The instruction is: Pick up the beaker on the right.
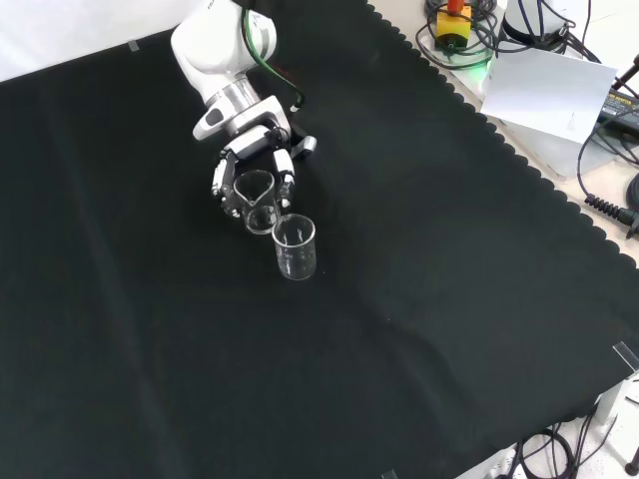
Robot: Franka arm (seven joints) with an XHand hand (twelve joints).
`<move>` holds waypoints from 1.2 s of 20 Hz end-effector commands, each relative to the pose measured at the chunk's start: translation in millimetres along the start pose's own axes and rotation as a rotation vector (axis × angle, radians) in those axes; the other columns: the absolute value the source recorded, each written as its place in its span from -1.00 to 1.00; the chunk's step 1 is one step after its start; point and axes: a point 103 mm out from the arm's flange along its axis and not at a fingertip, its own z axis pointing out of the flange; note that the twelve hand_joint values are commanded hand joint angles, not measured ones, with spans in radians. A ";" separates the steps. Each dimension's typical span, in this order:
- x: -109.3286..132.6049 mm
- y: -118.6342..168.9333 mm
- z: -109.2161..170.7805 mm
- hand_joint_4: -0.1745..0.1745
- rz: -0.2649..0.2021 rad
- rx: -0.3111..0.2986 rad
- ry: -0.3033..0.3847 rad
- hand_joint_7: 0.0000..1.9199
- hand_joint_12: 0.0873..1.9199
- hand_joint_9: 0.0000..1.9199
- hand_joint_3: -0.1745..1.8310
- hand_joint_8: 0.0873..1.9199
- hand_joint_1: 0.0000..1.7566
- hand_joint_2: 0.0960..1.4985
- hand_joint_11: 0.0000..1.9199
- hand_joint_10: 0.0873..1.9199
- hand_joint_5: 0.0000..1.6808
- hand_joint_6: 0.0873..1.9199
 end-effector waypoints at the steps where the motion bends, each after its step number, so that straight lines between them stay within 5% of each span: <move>1: 12.7 1.8 -24.2 -0.91 -0.011 -0.028 -0.067 0.28 -0.10 0.29 -0.47 -0.21 0.59 0.03 0.10 -0.54 0.39 -0.28; 5: 22.6 0.5 -40.4 -1.00 -0.042 0.008 -0.170 0.26 -0.17 0.32 -0.55 -0.20 0.60 0.08 0.18 -0.57 0.40 -0.33; 11: 33.5 -6.8 -60.9 -1.00 -0.066 0.064 -0.288 0.31 -0.20 0.44 -0.25 -0.31 0.49 -0.12 0.22 -0.45 0.43 -0.28; 24: 69.0 -13.2 -75.1 -1.00 -0.103 0.182 -0.399 0.28 -0.21 0.43 -0.16 -0.22 0.48 -0.17 0.22 -0.36 0.39 -0.19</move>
